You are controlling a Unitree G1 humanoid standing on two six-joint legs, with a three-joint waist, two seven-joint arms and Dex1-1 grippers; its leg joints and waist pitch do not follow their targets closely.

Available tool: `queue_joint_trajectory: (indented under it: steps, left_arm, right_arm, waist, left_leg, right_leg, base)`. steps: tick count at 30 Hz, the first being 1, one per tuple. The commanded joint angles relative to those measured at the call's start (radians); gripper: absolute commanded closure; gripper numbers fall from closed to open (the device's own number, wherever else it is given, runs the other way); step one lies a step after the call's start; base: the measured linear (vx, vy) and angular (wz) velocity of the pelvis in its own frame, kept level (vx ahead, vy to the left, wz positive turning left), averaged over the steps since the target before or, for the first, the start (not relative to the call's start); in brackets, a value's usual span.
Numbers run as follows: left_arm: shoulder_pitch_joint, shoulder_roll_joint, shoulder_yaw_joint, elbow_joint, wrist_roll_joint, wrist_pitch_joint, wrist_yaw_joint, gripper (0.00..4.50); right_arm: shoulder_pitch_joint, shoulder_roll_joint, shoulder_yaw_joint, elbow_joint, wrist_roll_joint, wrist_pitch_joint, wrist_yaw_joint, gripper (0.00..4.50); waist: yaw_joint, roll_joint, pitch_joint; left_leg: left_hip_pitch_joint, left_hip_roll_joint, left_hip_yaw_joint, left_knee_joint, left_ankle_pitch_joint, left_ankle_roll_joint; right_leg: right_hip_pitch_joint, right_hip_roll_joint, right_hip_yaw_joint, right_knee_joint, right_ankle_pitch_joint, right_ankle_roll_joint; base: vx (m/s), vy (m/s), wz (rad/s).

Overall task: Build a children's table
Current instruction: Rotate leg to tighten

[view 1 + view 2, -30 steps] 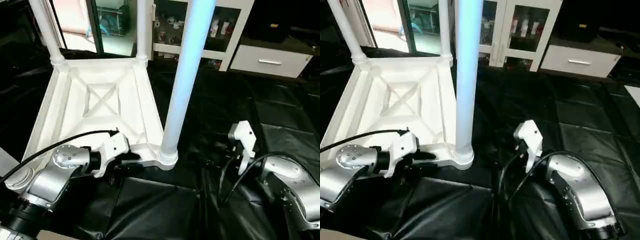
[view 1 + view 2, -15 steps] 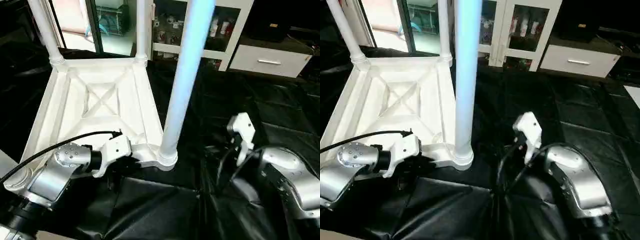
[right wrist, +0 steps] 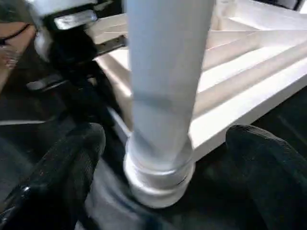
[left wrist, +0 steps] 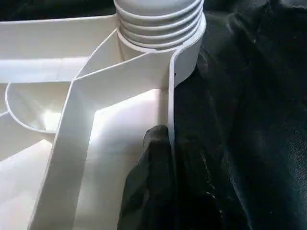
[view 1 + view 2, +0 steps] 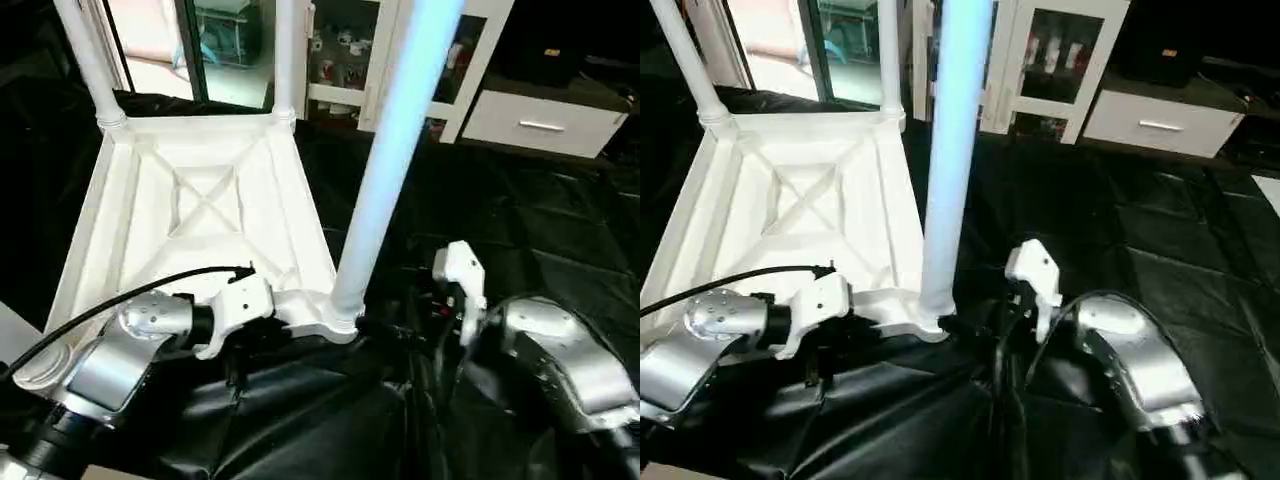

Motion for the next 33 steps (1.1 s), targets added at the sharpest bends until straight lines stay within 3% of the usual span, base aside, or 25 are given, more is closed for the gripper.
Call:
queue_joint_trajectory:
  steps: [1, 5, 8, 9, 12, 18, 33]
  left_arm:
    - [0.030, -0.039, -0.042, 0.028, -0.022, 0.004, 0.017, 4.46]
    - [0.027, -0.044, -0.043, 0.029, -0.015, 0.000, 0.019, 4.46]
    - [0.024, -0.051, -0.044, 0.032, -0.007, -0.002, 0.021, 4.46]
    - [0.023, -0.059, -0.045, 0.032, -0.002, -0.001, 0.024, 4.46]
    - [0.022, -0.066, -0.046, 0.034, 0.001, -0.003, 0.029, 4.46]
    - [0.028, -0.064, -0.041, 0.034, 0.011, -0.007, 0.021, 4.50]
    - [0.032, -0.047, -0.037, 0.037, 0.021, -0.009, -0.001, 4.50]
  right_arm:
    - [-0.033, 0.018, 0.022, 0.045, -0.027, -0.036, -0.009, 0.00]
    - [-0.061, 0.035, 0.066, 0.111, -0.076, -0.088, 0.001, 0.00]
    - [-0.076, 0.049, 0.083, 0.157, -0.099, -0.122, 0.005, 0.00]
    - [-0.084, 0.063, 0.084, 0.189, -0.113, -0.142, 0.006, 0.00]
    - [-0.090, 0.070, 0.082, 0.210, -0.117, -0.153, 0.009, 0.00]
    - [-0.099, 0.067, 0.071, 0.248, -0.118, -0.198, 0.027, 0.60]
    - [-0.089, 0.074, 0.055, 0.254, -0.093, -0.207, 0.059, 1.98]
  waist:
    - [-0.005, -0.018, -0.036]
    - [-0.006, -0.014, -0.037]
    - [-0.003, -0.016, -0.035]
    - [-0.001, -0.025, -0.037]
    - [-0.002, -0.027, -0.036]
    - [-0.003, -0.024, -0.038]
    - [0.000, -0.020, -0.042]
  left_leg:
    - [-0.003, 0.108, -0.036, -0.100, -0.066, 0.094]
    - [-0.003, 0.110, -0.034, -0.098, -0.029, 0.111]
    - [-0.003, 0.108, -0.031, -0.098, -0.038, 0.115]
    - [-0.004, 0.110, -0.031, -0.099, -0.042, 0.116]
    - [-0.002, 0.111, -0.030, -0.102, -0.072, 0.106]
    - [-0.003, 0.113, -0.027, -0.103, -0.071, 0.108]
    - [-0.006, 0.115, -0.028, -0.103, -0.075, 0.103]
  right_leg:
    - [0.030, -0.087, 0.049, -0.052, -0.306, -0.250]
    - [0.029, -0.089, 0.046, -0.045, -0.260, -0.266]
    - [0.030, -0.091, 0.048, -0.049, -0.274, -0.269]
    - [0.032, -0.093, 0.047, -0.048, -0.288, -0.267]
    - [0.029, -0.093, 0.045, -0.053, -0.326, -0.256]
    - [0.030, -0.095, 0.042, -0.049, -0.302, -0.255]
    - [0.034, -0.097, 0.043, -0.048, -0.279, -0.271]
  base:
    - [0.000, 0.000, 0.00]
    - [0.000, 0.000, 0.00]
    - [0.000, 0.000, 0.00]
    - [0.000, 0.000, 0.00]
    - [0.000, 0.000, 0.00]
    - [0.000, 0.000, 0.00]
    - [0.000, 0.000, 0.00]
